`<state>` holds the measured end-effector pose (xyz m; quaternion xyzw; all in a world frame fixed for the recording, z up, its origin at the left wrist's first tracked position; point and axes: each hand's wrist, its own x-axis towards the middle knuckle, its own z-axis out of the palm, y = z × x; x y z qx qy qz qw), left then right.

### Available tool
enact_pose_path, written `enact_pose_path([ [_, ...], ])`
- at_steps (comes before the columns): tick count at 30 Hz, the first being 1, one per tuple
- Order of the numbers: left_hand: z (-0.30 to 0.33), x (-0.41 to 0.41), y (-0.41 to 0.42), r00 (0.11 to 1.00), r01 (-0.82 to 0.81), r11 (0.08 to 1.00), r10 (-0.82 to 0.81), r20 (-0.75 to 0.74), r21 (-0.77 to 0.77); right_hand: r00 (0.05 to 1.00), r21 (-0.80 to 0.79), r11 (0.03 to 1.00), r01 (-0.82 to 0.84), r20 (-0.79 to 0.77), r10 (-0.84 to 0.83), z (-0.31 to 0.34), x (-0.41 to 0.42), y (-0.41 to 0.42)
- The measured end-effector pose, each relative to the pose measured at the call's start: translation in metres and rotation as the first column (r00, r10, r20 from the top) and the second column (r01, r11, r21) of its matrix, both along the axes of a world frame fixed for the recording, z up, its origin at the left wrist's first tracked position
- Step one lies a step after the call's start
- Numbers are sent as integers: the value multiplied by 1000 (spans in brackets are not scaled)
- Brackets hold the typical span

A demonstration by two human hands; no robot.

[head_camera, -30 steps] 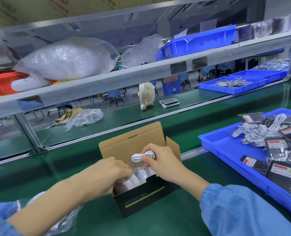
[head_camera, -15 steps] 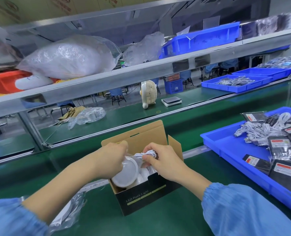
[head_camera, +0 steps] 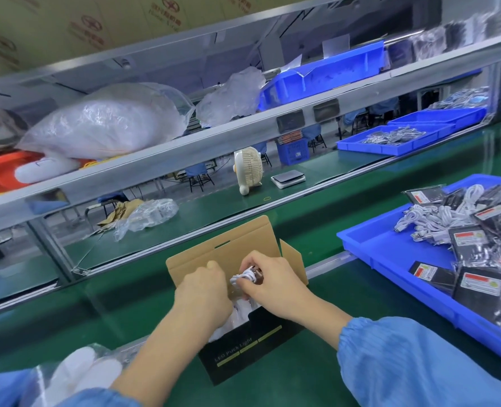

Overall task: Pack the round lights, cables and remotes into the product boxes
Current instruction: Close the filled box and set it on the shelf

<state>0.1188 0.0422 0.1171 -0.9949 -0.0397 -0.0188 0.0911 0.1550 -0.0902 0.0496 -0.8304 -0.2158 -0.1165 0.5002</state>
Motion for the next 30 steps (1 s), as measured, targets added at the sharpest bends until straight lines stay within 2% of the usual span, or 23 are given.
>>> enact_pose_path([
  [5, -26, -5, 2, 1000, -20, 997, 21, 4, -75, 999, 43, 998, 39, 34, -40, 0, -1, 0],
  [11, -38, -12, -5, 989, 102, 995, -102, -107, -4, 1000, -15, 1000, 23, 13, -23, 0, -3, 2],
  [14, -38, -15, -6, 993, 4, 986, -23, -113, -165, 1000, -30, 1000, 6, -5, -6, 3, -3, 1],
  [17, -32, -17, -5, 983, -132, 928, 77, -166, -348, 998, -84, 996, -34, -46, 30, 7, -5, -1],
  [19, -29, -22, -7, 978, -178, 897, 114, -176, -405, 998, -88, 996, -30, -49, 26, 10, -6, -2],
  [22, -33, -31, -14, 987, -150, 932, 120, -111, -329, 999, -17, 1000, 1, -45, -2, 11, -7, 1],
  [25, -35, -44, -23, 992, -40, 985, 60, 115, -166, 1000, 21, 999, 27, 10, -27, 14, -10, 5],
  [27, -39, -53, -29, 972, 24, 991, 7, 234, -130, 996, 52, 999, 9, 92, -13, 18, -13, 8],
  [29, -47, -62, -35, 965, 81, 993, -55, 257, -91, 983, 65, 997, -33, 185, 21, 25, -18, 12],
  [30, -53, -67, -38, 972, 86, 994, -70, 222, -65, 972, 56, 996, -62, 230, 48, 29, -19, 14],
])
